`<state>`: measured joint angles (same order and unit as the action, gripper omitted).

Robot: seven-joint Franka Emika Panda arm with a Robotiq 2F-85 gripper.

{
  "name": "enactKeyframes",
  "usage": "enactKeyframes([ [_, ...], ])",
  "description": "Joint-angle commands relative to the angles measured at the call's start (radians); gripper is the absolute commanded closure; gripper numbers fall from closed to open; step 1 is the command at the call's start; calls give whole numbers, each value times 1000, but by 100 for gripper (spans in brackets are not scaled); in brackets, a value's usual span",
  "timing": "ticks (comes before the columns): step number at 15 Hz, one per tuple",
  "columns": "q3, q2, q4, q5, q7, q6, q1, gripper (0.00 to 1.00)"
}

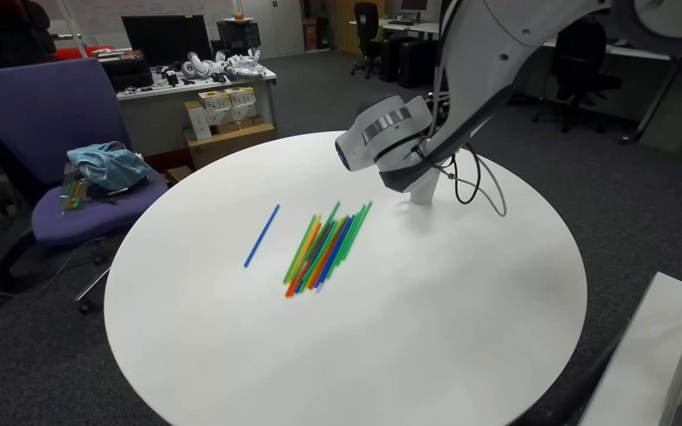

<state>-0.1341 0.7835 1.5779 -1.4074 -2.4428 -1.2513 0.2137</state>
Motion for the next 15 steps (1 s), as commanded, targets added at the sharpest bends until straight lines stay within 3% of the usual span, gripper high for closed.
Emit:
enactKeyframes([
  [1, 57, 87, -128, -4, -56, 30, -51, 100],
  [15, 99, 226, -317, 41, -110, -20, -77, 100],
])
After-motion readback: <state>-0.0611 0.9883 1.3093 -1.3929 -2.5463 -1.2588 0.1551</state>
